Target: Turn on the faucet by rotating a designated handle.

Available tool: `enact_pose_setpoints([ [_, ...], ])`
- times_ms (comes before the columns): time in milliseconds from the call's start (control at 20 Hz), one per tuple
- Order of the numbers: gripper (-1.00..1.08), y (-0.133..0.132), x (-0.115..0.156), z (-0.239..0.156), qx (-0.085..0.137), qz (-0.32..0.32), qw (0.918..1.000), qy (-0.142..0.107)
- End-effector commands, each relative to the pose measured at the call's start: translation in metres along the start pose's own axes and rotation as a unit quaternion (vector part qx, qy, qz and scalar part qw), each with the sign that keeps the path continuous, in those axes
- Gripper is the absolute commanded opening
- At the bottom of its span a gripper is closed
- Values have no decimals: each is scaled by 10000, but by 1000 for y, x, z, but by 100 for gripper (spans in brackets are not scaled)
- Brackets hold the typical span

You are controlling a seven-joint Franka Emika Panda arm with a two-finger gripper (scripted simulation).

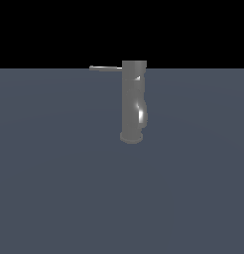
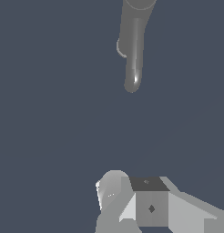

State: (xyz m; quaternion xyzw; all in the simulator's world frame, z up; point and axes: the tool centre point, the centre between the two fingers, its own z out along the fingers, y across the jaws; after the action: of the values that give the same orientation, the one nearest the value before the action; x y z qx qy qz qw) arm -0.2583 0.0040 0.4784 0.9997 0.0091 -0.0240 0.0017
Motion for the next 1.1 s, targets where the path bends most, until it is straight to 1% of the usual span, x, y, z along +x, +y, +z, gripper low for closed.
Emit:
enact_pose_setpoints([
  [0,-100,0,0,0,0,0,10000,0],
  [350,-100,-10,2,-4,35,-157,9999,-23],
  [600,-100,-11,2,-4,44,-202,9998,-27],
  [800,-100,-11,5,-4,31,-122,9999,-25],
  [1050,-100,-12,15,-5,-1,105,9999,-20],
])
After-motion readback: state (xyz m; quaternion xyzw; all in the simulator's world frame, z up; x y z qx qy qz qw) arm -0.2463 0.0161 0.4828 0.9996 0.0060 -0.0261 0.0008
